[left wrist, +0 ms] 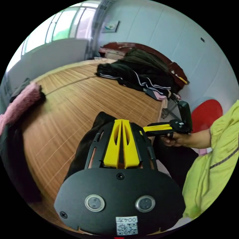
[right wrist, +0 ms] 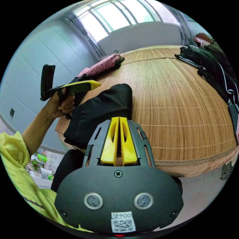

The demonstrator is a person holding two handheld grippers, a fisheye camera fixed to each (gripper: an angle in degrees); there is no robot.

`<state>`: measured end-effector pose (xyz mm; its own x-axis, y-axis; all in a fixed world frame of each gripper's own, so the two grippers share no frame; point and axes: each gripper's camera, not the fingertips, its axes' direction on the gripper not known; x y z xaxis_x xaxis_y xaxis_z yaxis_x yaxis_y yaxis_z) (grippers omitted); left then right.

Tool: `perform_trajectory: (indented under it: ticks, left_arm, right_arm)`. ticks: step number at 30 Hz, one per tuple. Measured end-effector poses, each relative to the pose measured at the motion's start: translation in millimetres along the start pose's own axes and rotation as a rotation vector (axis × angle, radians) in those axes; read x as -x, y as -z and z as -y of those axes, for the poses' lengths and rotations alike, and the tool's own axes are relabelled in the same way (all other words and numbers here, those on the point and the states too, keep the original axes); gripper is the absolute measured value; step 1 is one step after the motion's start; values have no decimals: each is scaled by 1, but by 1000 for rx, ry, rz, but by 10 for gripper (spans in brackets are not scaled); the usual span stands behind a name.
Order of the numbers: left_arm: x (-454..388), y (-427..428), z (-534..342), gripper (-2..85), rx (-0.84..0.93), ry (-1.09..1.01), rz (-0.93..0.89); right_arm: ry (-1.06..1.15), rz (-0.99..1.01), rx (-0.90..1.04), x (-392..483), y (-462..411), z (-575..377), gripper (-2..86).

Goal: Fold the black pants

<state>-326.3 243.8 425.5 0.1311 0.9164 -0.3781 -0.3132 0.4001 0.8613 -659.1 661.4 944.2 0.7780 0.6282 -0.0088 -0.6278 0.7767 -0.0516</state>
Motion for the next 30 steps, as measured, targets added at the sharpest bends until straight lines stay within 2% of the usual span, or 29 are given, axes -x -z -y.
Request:
perform_trajectory:
  ticks: [3,7,9,11,13,15,16,18,19,22,24,25,28,30]
  left_arm:
    - [33,-26,36,36,40,-16,30]
    - [73,-39,47,90,99,25,121]
    - [100,-68,54,147,229,61,43]
    - [119,-92,60,163,281,120,-88]
    - [126,-119,69,157,350,122,-124]
    - [122,-150,80,98,472,23,0]
    - [121,-154,83,85,472,3,18]
    - [132,-172,90,53,488,13,21]
    - [136,-176,89,51,488,19,23]
    - [165,-187,75,52,428,123,-55]
    - [193,-179,60,70,366,247,-199]
    - [198,-173,57,74,359,270,-218]
    - [211,-99,39,90,193,292,-205]
    - [218,-27,-3,111,38,330,-153]
  right_arm:
    - [-98,29,115,-17,-9,17,82]
    - [-245,35,130,-24,2,33,79]
    - [-245,28,168,-19,3,45,86]
    - [-269,49,204,-15,3,59,89]
    - [-298,16,249,-12,-3,79,61]
    - [-293,-67,286,-6,-8,94,11]
    - [-227,-174,375,1,-22,95,5]
    - [-212,-195,416,-3,-39,76,1]
    - [-218,-186,349,-9,-36,70,0]
    - [-226,-157,346,-18,-34,77,3]
    - [-241,-93,321,-26,-23,81,12]
    - [-252,-48,314,-33,-10,87,43]
    - [-263,37,192,-49,29,101,88]
    - [-270,75,173,-62,37,111,104]
